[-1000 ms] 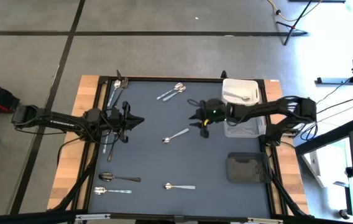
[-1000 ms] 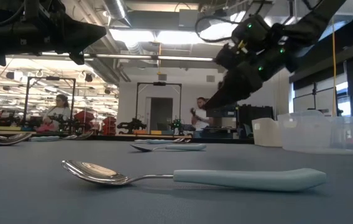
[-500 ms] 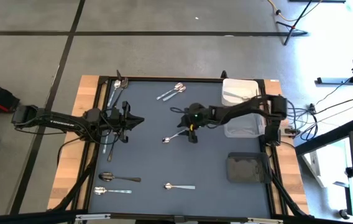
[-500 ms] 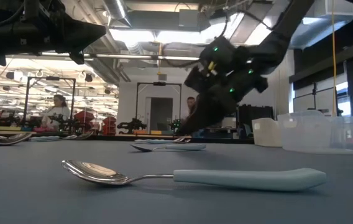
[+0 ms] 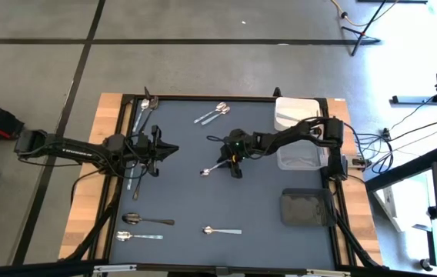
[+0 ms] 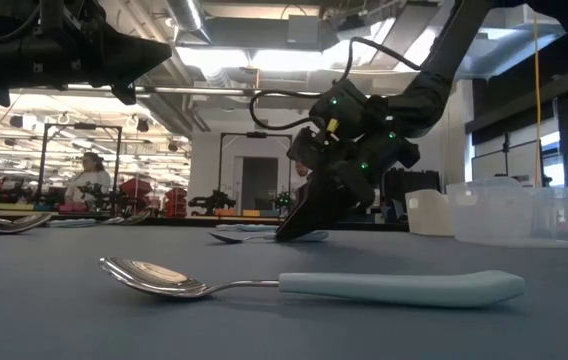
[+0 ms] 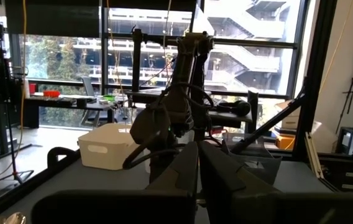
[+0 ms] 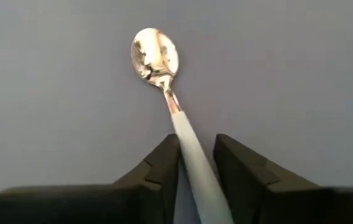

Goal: Sort silverware by color (type)
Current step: Put the light blue spoon into the white bin

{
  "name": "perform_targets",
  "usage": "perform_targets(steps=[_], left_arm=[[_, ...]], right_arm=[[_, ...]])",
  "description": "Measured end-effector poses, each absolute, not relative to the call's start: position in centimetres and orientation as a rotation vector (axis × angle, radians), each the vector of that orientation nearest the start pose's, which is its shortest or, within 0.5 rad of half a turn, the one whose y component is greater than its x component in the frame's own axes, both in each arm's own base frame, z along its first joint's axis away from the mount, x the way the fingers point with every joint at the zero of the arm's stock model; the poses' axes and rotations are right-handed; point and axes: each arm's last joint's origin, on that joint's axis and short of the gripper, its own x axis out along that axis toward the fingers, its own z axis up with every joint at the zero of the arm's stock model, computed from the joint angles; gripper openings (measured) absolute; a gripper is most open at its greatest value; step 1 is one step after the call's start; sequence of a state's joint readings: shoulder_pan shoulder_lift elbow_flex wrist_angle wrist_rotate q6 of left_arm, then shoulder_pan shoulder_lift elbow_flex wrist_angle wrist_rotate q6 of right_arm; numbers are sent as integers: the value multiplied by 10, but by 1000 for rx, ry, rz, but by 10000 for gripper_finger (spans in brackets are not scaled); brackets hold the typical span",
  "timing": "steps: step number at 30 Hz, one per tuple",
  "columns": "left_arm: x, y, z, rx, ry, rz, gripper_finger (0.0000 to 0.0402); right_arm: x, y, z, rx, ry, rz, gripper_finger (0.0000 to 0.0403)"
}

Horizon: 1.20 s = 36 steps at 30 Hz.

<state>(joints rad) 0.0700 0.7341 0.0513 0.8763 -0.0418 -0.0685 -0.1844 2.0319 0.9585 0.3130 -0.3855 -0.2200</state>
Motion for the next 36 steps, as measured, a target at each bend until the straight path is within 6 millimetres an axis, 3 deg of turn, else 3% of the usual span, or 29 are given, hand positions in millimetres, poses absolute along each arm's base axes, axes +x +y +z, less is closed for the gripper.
perform_targets(steps=[6,14,19,29,36], left_arm=[[146,11,191,-65,-198,105,11],[146,11,191,-65,-197,106,11],[146,11,191,-66,-197,105,11],[146,11,191,-66,-197,105,11],[146,12,191,-67,-197,106,11]], right_arm=[[371,-58,87,-25,710,274,16],[369,-58,91,-9,724,267,30],[359,-56,113,1,768,266,15],[327,-54,176,-88,839,174,19],[295,-72,214,-69,865,83,20]])
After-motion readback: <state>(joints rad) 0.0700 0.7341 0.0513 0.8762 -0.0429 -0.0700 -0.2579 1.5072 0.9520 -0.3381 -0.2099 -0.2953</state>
